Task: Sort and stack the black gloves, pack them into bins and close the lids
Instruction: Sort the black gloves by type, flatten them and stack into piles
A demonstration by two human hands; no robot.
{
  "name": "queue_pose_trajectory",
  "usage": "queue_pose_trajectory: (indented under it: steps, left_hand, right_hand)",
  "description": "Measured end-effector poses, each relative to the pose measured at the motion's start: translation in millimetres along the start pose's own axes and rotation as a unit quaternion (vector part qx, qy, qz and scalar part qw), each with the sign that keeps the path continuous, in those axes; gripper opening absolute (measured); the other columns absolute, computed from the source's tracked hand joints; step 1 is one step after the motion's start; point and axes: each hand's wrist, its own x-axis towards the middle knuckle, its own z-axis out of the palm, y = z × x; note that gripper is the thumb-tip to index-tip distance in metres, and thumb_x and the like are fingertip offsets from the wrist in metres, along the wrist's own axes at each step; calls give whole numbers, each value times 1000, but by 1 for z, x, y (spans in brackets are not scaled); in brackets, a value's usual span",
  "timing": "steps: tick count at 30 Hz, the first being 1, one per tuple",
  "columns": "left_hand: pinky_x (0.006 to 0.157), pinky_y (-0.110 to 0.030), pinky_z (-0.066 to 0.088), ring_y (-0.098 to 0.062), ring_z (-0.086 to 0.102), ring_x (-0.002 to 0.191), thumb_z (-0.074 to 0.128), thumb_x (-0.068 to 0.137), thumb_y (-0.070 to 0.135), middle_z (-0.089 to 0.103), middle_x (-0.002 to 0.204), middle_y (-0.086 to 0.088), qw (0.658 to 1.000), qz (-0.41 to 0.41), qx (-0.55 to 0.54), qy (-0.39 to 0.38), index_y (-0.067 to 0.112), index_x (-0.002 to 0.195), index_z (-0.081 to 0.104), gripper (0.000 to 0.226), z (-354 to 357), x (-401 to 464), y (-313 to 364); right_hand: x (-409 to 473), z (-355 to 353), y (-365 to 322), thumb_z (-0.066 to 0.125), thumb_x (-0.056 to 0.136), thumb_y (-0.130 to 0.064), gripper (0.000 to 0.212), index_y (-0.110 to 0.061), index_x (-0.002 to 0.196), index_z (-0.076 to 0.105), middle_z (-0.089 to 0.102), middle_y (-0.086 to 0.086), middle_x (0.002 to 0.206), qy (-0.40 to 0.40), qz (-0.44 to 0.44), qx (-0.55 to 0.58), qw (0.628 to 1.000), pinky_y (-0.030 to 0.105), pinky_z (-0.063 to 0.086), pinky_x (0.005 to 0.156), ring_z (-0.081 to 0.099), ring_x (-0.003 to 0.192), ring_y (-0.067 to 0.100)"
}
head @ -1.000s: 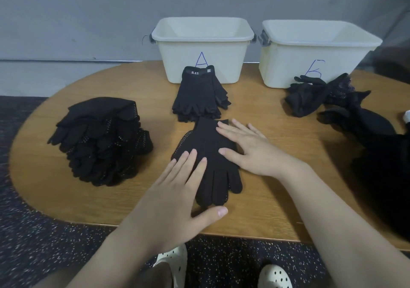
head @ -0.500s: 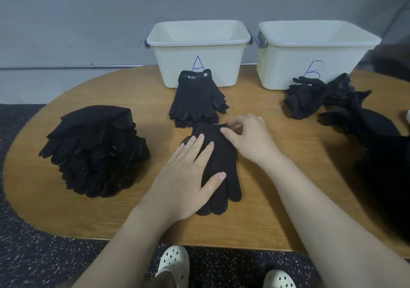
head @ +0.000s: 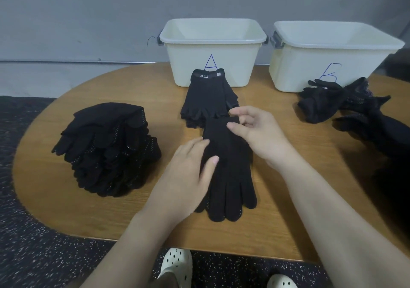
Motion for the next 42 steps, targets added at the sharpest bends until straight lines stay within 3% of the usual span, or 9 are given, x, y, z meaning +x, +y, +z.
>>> queue_pose_trajectory:
  steps: [2, 4, 8, 13, 19, 26, 32, 37, 42]
  left_hand:
    - [111, -19, 36, -6, 49, 132, 55, 104, 31, 57, 141, 7, 999, -24, -11, 47, 19, 150, 48, 48, -4, 1, -7]
    - [108, -23, 45, -5, 57, 124, 65, 100, 25, 63, 132, 7, 995, -58, -36, 77, 16, 147, 53, 49, -9, 3, -12]
    - [103, -22, 51, 2, 62, 109, 75, 93, 25, 70, 119, 12, 988, -88, -89, 90, 20, 138, 63, 46, -19, 8, -20]
    - [90, -1, 44, 14, 60, 104, 76, 93, 26, 70, 113, 17, 984, -90, -145, 49, 28, 132, 67, 40, -24, 9, -20]
    - [77, -10, 49, 0, 65, 82, 79, 90, 19, 72, 86, 13, 983, -74, -163, 44, 21, 105, 80, 15, -21, 8, -23]
    - [73, -19, 55, -7, 66, 76, 83, 86, 21, 71, 77, 13, 986, -68, -124, 85, 24, 90, 81, 6, -19, 3, -29]
    - [69, -5, 46, 3, 61, 74, 75, 90, 8, 64, 75, 16, 988, -72, -107, 87, 23, 94, 82, 17, -19, 5, -28]
    - [78, -12, 53, 1, 63, 79, 69, 95, 8, 68, 84, 16, 989, -76, -94, 85, 24, 101, 80, 20, -20, 4, -29]
    - [79, -17, 54, 3, 64, 82, 63, 98, 7, 68, 87, 16, 990, -66, -85, 88, 23, 104, 77, 23, -16, 1, -29]
  right_hand:
    - [-3, -8, -4, 74, 94, -16, 31, -29, 122, 72, 70, 2, 100, -38, 5, 14, 999, 19, 48, 89, 68, 93, 0]
    - [-6, -13, -8, 73, 93, -12, 29, -30, 115, 77, 70, 12, 118, -66, 1, 16, 998, 22, 51, 98, 69, 105, 6]
    - [-15, -16, -14, 64, 95, 3, 30, -22, 101, 79, 78, 2, 109, -105, -15, 89, 990, 33, 53, 101, 72, 109, 19]
    - [-18, -18, -12, 64, 92, -6, 24, -25, 95, 79, 75, 8, 112, -125, -19, 103, 987, 46, 51, 105, 69, 110, 28]
    - [-30, -24, -17, 56, 97, 4, 26, -16, 94, 73, 74, 5, 97, -184, -48, 121, 974, 33, 49, 85, 69, 90, 16]
    - [-59, -27, -24, 60, 97, 7, 34, -24, 94, 75, 77, 3, 107, -181, -107, 46, 977, 26, 53, 90, 71, 105, 19]
    - [-86, -16, -19, 66, 94, 5, 31, -25, 99, 75, 76, -4, 106, -148, -152, -55, 976, 33, 51, 100, 69, 109, 15]
    - [-99, -7, -7, 74, 87, 5, 28, -20, 100, 77, 72, -12, 109, -139, -217, -142, 956, 20, 45, 98, 65, 111, 13]
    - [-102, -5, 7, 77, 86, -9, 23, -25, 103, 79, 67, -16, 109, -149, -256, -248, 922, 35, 47, 95, 62, 106, 13]
